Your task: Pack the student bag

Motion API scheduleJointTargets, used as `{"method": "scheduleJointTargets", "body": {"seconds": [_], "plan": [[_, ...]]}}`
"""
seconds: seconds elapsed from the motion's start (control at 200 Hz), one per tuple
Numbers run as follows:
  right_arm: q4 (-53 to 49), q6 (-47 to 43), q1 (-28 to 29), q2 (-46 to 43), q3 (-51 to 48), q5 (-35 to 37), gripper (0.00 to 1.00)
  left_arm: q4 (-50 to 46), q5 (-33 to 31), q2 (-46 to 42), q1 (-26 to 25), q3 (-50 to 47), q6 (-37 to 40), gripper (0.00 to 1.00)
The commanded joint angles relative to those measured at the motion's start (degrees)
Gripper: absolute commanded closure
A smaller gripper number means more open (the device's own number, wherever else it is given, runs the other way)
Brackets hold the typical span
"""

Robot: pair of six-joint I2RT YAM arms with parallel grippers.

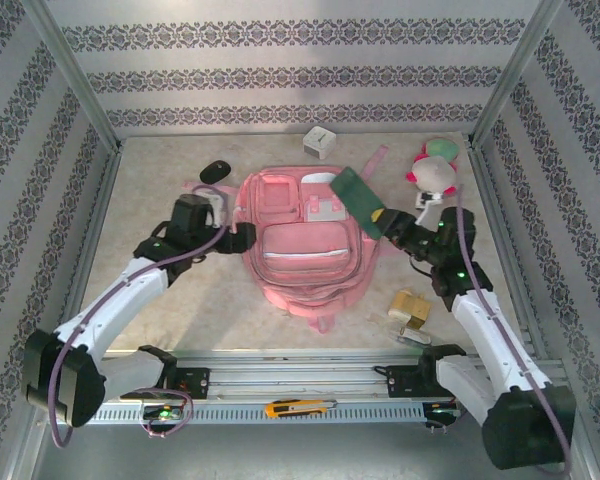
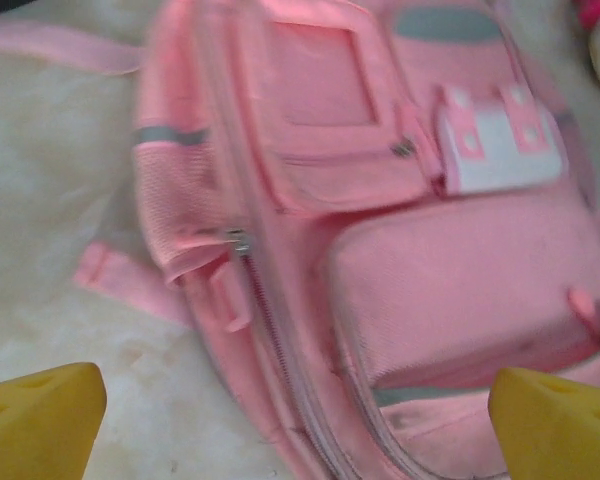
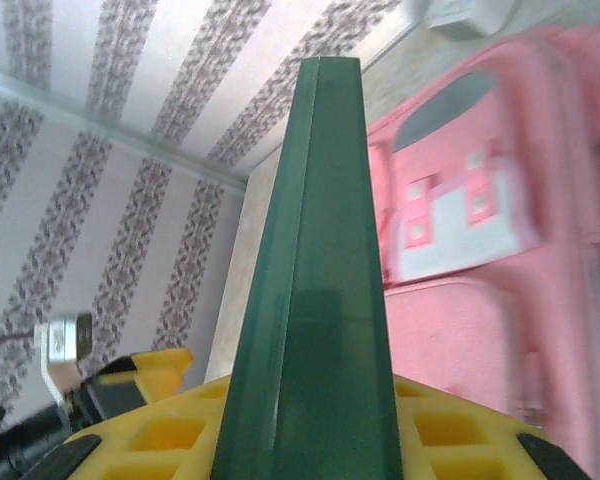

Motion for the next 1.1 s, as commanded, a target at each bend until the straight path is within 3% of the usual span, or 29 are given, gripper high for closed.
{"method": "scheduleJointTargets", "body": {"seconds": [0.0, 0.14, 0.22, 0.665, 0.749, 0.894, 0.969, 1.039, 1.094], "plan": [[-1.82, 0.97, -6.4, -0.92, -1.56, -13.98, 0.76, 4.63, 0.88, 2.97, -5.72, 3.25, 24.18, 0.05], [-2.4, 0.9, -12.05, -1.47, -2.54, -17.63, 0.77, 1.95, 2.78, 7.52, -14.74, 4.09, 46.65, 0.08], [-2.79, 0.73, -13.27, -2.06, -2.92, -18.3, 0.77, 2.97, 1.65, 10.24, -18.32, 3.75, 54.19, 0.05], [-6.22, -1.01, -13.84, -4.11, -3.98, -18.21, 0.77, 14.63, -5.03, 24.77, -20.45, 7.33, 57.98, 0.04], [-7.3, -1.76, -14.04, -4.35, -3.98, -18.08, 0.78, 16.41, -5.37, 25.83, -20.49, 7.21, 57.92, 0.17], [-9.88, -2.3, -15.94, -5.72, -3.61, -17.87, 0.82, 13.42, -3.46, 23.48, -20.46, 9.81, 54.86, 0.59], [-12.51, -2.21, -17.97, -9.14, -2.79, -15.66, 0.82, 12.08, -3.36, 20.67, -20.5, 11.37, 52.2, 0.87], [-15.24, -2.27, -20.35, -12.53, -1.21, -13.92, 0.82, 11.95, -4.99, 18.18, -20.47, 12.67, 49.58, 0.98], [-18.09, -2.26, -22.22, -14.58, 0.08, -12.89, 0.81, 11.75, -7.0, 16.88, -20.46, 13.85, 47.27, 1.0]]}}
